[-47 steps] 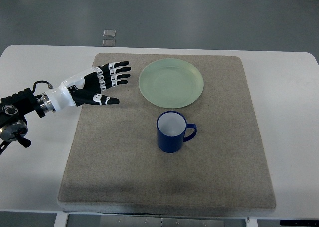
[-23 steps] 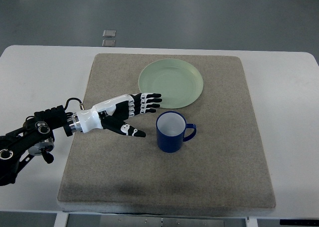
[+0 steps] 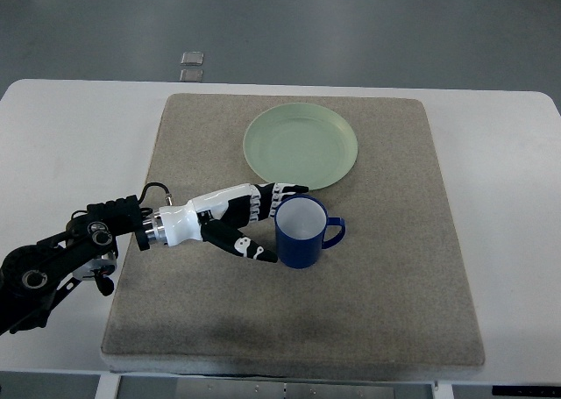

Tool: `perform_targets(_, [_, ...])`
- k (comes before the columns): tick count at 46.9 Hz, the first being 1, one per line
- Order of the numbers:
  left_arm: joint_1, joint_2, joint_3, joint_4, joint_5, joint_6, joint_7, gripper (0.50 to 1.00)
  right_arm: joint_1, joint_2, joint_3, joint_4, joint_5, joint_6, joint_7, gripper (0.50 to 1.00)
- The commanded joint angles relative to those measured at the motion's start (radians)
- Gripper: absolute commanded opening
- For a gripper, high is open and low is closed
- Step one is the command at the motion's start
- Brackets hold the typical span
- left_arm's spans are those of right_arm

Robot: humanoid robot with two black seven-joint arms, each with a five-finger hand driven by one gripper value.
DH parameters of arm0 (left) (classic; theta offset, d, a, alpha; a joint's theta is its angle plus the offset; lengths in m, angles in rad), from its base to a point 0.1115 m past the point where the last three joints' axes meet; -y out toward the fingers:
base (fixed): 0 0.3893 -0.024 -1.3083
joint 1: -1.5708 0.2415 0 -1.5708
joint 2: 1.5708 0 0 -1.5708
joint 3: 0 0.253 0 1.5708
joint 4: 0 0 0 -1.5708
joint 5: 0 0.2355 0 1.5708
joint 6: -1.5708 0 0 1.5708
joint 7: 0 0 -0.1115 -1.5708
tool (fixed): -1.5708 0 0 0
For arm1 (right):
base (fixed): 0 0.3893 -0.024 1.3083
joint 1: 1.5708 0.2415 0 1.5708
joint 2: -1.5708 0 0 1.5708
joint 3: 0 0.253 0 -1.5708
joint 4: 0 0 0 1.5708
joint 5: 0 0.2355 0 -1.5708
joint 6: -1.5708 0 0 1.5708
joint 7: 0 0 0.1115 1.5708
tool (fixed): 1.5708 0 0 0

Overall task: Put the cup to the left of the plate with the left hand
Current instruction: 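Wrap the left hand fingers around the blue mug body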

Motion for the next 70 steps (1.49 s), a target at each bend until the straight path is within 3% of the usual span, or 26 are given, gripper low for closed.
perform_targets(1, [0.0, -0.019, 0.006, 0.002, 0.001, 0.0, 0.003, 0.996, 0.0, 0.0, 0.0, 0.0, 0.0, 0.0, -0.001, 0.932])
perform_targets(28, [-0.005, -0.064, 0.046, 0.017, 0.001, 0.097, 0.006, 0.971, 0.0, 0.0, 0.0, 0.0, 0.0, 0.0, 0.001, 0.932])
perform_targets(40, [-0.006, -0.065, 0.046, 0.02, -0.001, 0.107, 0.004, 0.866, 0.0, 0.0, 0.0, 0.0, 0.0, 0.0, -0.001, 0.932])
perform_targets(57, [-0.008, -0.065, 0.044, 0.017, -0.002, 0.106, 0.004, 0.819, 0.0, 0.0, 0.0, 0.0, 0.0, 0.0, -0.001, 0.932])
perform_targets(70, [-0.011, -0.065, 0.042, 0.015, -0.005, 0.106, 0.003, 0.662, 0.0, 0.0, 0.0, 0.0, 0.0, 0.0, 0.001, 0.932])
